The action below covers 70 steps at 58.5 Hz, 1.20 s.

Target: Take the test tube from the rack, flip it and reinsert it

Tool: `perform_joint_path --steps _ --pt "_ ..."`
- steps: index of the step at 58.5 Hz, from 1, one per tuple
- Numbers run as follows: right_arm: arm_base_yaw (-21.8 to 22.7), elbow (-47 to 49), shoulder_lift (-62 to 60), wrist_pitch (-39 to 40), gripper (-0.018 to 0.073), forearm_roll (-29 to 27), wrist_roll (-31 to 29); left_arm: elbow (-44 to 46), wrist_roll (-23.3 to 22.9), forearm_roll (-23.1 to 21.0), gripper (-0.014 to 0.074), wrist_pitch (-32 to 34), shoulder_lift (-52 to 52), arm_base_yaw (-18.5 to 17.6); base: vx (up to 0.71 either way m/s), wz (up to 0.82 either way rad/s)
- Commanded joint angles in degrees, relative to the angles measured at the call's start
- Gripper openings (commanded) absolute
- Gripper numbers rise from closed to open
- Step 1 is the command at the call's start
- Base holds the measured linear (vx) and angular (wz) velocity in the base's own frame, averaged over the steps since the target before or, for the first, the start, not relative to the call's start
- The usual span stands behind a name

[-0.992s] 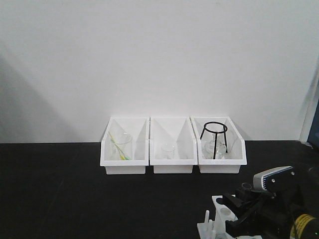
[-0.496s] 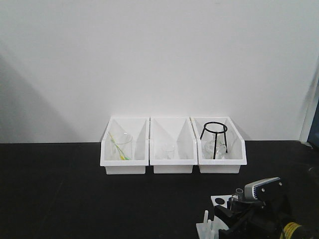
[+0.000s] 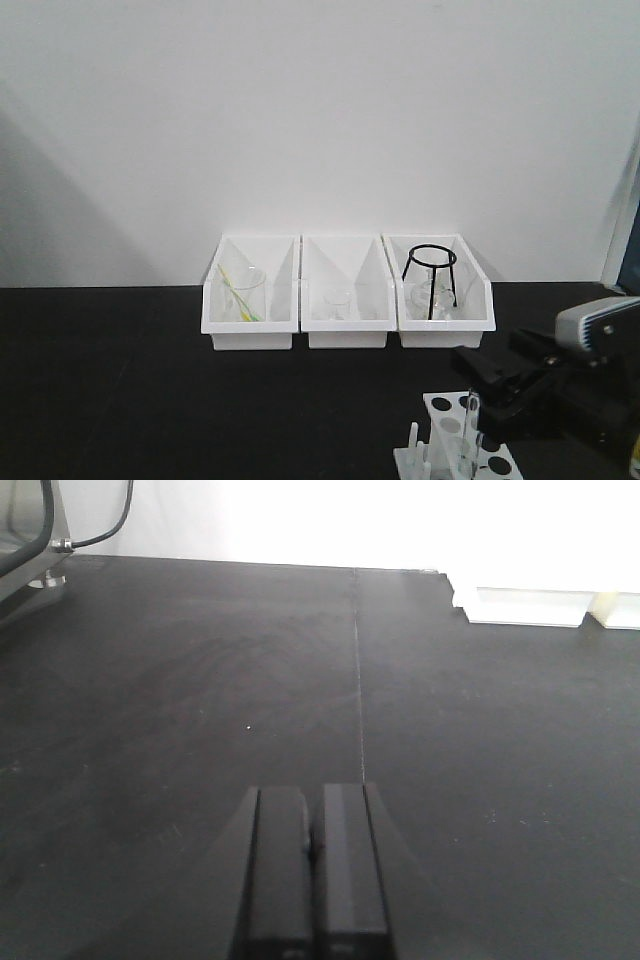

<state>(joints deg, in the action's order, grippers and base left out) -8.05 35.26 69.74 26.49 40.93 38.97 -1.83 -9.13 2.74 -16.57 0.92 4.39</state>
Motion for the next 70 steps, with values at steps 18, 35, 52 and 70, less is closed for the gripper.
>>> perform_joint_path --steps 18,35,52,70 --pt "0.0 1.58 -19.12 -0.35 0.0543 -0.81 1.36 0.01 0.01 -0.25 -0.0007 4.94 0.59 -0.41 0.0 0.0" --pt "0.19 1.58 -20.08 -1.19 0.0538 -1.3 0.84 0.01 0.01 -0.25 -0.0007 4.94 0.59 -0.41 0.0 0.0" --pt "0.19 1.58 -23.64 -17.29 0.0484 -8.1 -6.02 0.01 0.01 -0.25 -0.0007 4.94 0.59 -0.41 0.0 0.0" --pt "0.19 1.58 -40.45 -42.97 0.0185 -33.13 -41.92 0.01 0.01 -0.25 -0.0007 4.94 0.59 -0.41 0.0 0.0"
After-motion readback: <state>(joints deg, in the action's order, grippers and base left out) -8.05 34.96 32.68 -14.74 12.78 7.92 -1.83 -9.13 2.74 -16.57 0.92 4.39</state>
